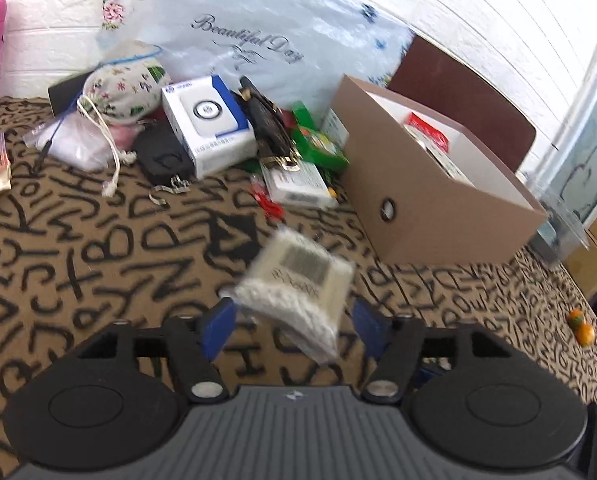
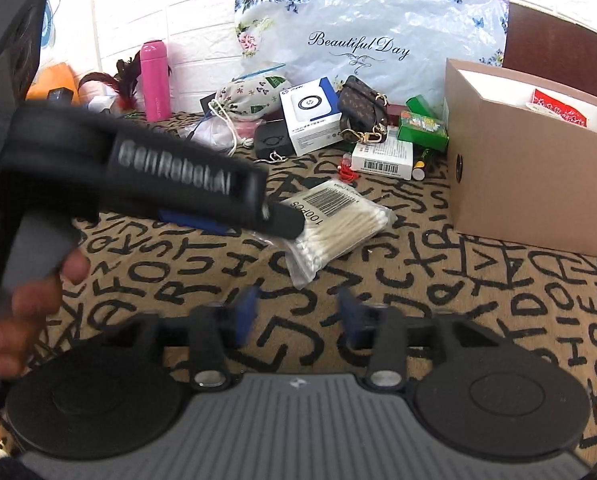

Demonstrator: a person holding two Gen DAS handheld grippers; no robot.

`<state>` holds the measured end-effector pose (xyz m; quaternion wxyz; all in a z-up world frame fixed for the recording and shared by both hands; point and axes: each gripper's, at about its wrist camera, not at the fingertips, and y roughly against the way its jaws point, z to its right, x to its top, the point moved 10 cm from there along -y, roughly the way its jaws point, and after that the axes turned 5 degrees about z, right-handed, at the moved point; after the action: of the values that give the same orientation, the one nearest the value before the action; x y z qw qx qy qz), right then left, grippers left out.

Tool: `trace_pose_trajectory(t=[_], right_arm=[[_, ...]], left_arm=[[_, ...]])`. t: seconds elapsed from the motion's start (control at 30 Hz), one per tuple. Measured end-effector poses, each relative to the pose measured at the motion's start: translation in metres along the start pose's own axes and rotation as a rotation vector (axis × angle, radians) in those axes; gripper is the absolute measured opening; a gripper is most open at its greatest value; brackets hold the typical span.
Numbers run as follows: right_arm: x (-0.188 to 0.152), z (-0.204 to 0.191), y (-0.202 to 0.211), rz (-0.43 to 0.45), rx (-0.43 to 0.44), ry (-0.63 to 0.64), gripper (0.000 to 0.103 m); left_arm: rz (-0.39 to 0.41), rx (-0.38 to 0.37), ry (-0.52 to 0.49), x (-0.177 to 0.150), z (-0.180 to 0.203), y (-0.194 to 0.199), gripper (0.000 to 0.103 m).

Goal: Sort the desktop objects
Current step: 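Lift the cotton swab bag up from the table with the left gripper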

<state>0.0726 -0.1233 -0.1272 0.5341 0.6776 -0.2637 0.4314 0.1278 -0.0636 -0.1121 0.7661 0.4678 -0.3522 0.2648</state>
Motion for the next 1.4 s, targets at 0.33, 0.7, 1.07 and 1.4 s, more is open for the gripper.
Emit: trace_pose_trajectory(t=[0.33, 0.7, 1.07, 1.4], right_arm=[[0.015, 0.010, -0.029, -0.002, -0.015, 0.015, 0.060], [0.014, 0.020, -0.044, -0.015, -0.010, -0.028, 0.049], [0.041, 0.020, -0.004, 0.096, 0.031, -0.042, 0.030], [0.056, 0.024, 0.017, 0.154, -0.003, 0.008, 0.029]], left_arm=[[-0.122, -0.019, -0.076, 0.010, -0.001, -0.046, 0.072], [-0.139, -0.017, -0.054, 0.008, 0.001, -0.049, 0.037], [-0.050, -0.109, -0.043, 0.027, 0.042, -0.010, 0.006], [0.021, -0.039, -0.108, 0.033, 0.046, 0.000, 0.061]])
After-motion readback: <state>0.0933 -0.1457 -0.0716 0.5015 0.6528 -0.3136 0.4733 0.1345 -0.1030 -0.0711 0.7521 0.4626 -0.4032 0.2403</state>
